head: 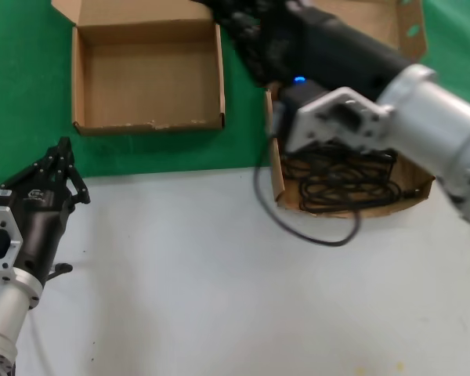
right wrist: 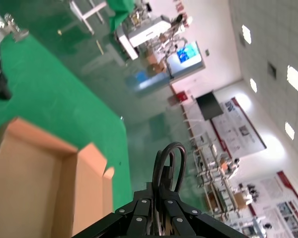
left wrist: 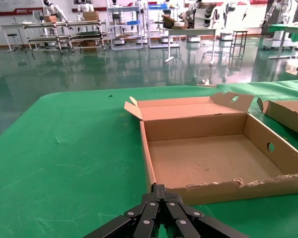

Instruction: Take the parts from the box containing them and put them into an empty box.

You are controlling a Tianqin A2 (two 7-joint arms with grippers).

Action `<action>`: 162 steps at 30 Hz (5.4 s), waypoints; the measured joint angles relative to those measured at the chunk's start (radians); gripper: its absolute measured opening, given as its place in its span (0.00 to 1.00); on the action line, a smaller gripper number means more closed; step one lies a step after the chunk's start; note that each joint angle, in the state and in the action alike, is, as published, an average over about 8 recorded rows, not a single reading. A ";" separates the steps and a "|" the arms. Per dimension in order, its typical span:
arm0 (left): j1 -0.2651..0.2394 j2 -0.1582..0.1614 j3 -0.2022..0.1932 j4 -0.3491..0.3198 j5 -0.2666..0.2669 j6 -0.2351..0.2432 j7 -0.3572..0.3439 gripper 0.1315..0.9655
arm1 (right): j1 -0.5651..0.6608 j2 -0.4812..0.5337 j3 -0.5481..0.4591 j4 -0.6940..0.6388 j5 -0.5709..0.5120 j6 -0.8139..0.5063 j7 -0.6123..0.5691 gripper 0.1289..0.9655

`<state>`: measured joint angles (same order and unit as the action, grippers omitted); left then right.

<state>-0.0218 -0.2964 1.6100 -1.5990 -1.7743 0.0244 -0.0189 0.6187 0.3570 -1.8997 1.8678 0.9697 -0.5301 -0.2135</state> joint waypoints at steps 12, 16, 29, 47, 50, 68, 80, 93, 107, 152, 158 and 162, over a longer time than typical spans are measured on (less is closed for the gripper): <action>0.000 0.000 0.000 0.000 0.000 0.000 0.000 0.02 | 0.052 -0.168 -0.166 -0.255 0.052 0.152 -0.169 0.04; 0.000 0.000 0.000 0.000 0.000 0.000 0.000 0.02 | 0.067 -0.191 -0.220 -0.357 0.099 0.220 -0.240 0.04; 0.000 0.000 0.000 0.000 0.000 0.000 0.000 0.02 | 0.100 -0.204 -0.300 -0.510 0.180 0.373 -0.372 0.09; 0.000 0.000 0.000 0.000 0.000 0.000 0.000 0.02 | 0.104 -0.206 -0.230 -0.531 0.207 0.430 -0.383 0.42; 0.000 0.000 0.000 0.000 0.000 0.000 0.000 0.02 | 0.110 -0.193 -0.246 -0.522 0.239 0.449 -0.371 0.48; 0.000 0.000 0.000 0.000 0.000 0.000 0.000 0.02 | 0.219 -0.111 -0.483 -0.602 0.278 0.646 -0.142 0.86; 0.000 0.000 0.000 0.000 0.000 0.000 0.000 0.02 | 0.333 -0.133 -0.658 -0.750 0.161 0.806 0.137 0.98; 0.000 0.000 0.000 0.000 0.000 0.000 0.000 0.02 | 0.328 -0.141 -0.631 -0.723 0.121 0.808 0.174 1.00; 0.000 0.000 0.000 0.000 0.000 0.000 0.000 0.02 | 0.121 -0.069 -0.399 -0.426 0.188 0.739 0.058 1.00; 0.009 -0.001 -0.004 0.000 -0.010 -0.010 0.008 0.59 | -0.195 -0.053 -0.109 -0.348 0.450 0.662 0.128 1.00; 0.011 -0.002 -0.005 0.000 -0.013 -0.012 0.009 0.77 | -0.253 -0.054 -0.054 -0.337 0.502 0.644 0.140 1.00; 0.012 -0.002 -0.005 -0.001 -0.014 -0.013 0.010 0.82 | -0.291 -0.054 -0.016 -0.329 0.536 0.632 0.147 1.00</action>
<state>-0.0099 -0.2983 1.6046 -1.5995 -1.7882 0.0112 -0.0087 0.3276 0.3031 -1.9159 1.5384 1.5061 0.1018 -0.0662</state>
